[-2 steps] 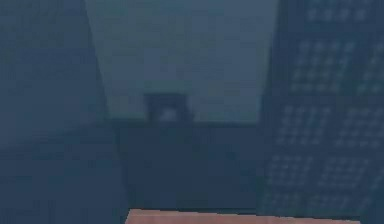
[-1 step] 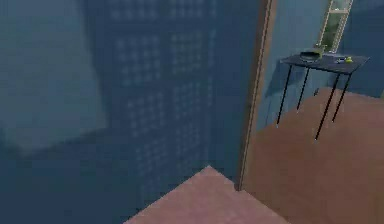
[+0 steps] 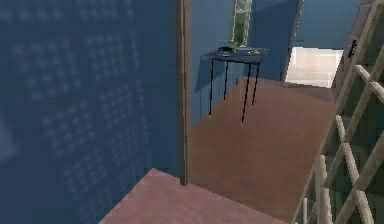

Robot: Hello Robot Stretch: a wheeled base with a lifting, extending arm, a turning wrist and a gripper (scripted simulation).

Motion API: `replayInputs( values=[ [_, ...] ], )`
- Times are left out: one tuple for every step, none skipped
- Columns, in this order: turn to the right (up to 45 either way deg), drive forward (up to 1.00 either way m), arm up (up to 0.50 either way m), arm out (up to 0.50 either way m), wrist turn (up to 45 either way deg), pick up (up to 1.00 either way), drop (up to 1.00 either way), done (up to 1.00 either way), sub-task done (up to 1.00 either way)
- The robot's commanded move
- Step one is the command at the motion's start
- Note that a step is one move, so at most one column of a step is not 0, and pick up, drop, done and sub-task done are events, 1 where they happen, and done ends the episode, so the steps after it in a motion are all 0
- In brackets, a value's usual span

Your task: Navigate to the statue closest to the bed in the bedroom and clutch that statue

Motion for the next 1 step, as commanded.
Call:
replayInputs(
  values=[
    [0.0,0.2,0.0,0.0,0.0,0.0,0.0,0.0,0.0]
  ],
)
